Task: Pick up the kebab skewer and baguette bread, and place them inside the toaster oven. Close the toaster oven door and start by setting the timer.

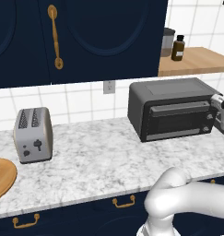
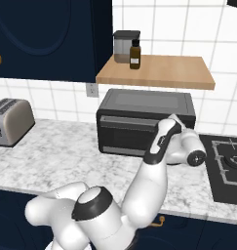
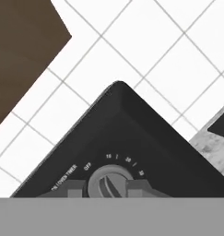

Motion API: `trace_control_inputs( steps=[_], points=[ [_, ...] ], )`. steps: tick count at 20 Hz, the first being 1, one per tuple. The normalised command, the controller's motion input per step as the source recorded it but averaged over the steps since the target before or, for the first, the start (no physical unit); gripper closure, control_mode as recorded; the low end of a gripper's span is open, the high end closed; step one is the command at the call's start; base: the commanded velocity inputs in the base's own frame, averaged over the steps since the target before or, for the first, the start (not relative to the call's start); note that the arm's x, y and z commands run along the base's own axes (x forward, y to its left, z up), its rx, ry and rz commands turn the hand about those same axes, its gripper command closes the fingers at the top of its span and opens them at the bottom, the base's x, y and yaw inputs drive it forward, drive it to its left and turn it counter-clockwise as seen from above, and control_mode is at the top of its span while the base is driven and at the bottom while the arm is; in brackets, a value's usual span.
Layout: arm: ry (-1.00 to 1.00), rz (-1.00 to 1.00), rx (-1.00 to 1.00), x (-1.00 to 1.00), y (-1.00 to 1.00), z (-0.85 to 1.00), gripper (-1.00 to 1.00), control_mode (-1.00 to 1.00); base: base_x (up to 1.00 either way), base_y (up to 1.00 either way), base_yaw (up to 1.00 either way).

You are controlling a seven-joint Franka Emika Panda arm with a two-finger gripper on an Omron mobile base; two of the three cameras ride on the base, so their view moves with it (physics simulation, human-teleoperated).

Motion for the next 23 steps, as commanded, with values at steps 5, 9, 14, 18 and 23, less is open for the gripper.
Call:
trace_control_inputs(
  steps=[5, 9, 14, 18, 23],
  points=[
    [-0.08, 0.0, 0.21, 0.0, 0.0, -0.04, 1.0, -1.0, 0.0, 0.0, 0.0],
    [-0.09, 0.0, 0.23, 0.0, -0.03, -0.06, 1.0, -1.0, 0.0, 0.0, 0.0],
    [-0.1, 0.0, 0.23, 0.0, -0.04, -0.1, 1.0, -1.0, 0.0, 0.0, 0.0],
    [-0.09, 0.0, 0.22, 0.0, 0.0, -0.12, 1.0, -1.0, 0.0, 0.0, 0.0],
    [-0.08, 0.0, 0.21, 0.0, 0.0, -0.1, 1.0, -1.0, 0.0, 0.0, 0.0]
  ],
)
